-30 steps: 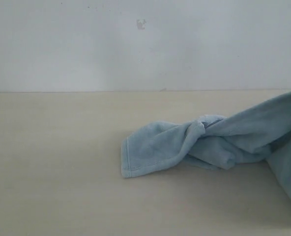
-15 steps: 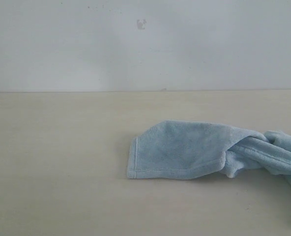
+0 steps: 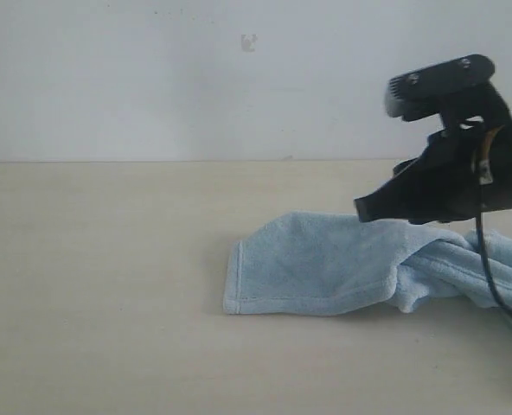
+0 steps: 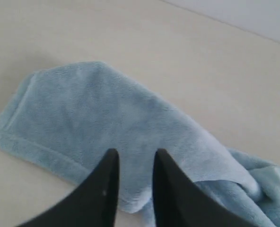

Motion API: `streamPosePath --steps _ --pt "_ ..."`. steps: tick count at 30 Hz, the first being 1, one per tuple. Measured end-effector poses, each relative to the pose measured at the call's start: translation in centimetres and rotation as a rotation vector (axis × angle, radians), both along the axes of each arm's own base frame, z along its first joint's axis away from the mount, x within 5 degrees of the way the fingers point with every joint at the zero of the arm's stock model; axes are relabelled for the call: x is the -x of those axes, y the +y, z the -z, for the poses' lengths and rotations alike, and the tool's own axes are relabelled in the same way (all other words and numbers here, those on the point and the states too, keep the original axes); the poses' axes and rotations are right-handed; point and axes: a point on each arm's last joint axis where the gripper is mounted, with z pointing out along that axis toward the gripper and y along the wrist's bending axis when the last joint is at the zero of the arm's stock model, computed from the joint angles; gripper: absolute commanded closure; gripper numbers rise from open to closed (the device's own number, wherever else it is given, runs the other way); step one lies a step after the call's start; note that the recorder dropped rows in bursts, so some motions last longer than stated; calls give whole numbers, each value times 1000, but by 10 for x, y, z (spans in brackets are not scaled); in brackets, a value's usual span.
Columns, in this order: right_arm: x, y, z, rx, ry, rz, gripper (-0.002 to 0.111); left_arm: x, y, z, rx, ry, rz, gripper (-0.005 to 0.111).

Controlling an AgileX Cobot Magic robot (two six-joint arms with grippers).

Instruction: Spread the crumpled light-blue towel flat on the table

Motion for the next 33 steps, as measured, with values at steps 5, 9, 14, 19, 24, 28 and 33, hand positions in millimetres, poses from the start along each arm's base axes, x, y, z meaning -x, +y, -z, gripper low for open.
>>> streamPosePath --steps 5,9,14,19,24,28,33 --pt "8 16 1 54 0 -92 108 0 0 0 0 0 0 103" --pt "4 7 0 122 -28 -98 108 -1 -1 -3 71 -43 -1 103" --pt "-24 -45 12 95 -5 167 108 -2 -2 -22 709 -284 -37 103" --pt "-35 -126 40 -69 132 710 108 1 9 -36 955 -495 -91 103" --pt "-33 -150 46 -272 166 955 108 10 21 -56 1334 -781 -72 103" --pt "-39 -133 45 -320 152 844 108 15 10 -101 1237 -851 140 103" --pt "-41 -102 44 -270 151 671 108 -41 -16 -138 507 -633 296 103"
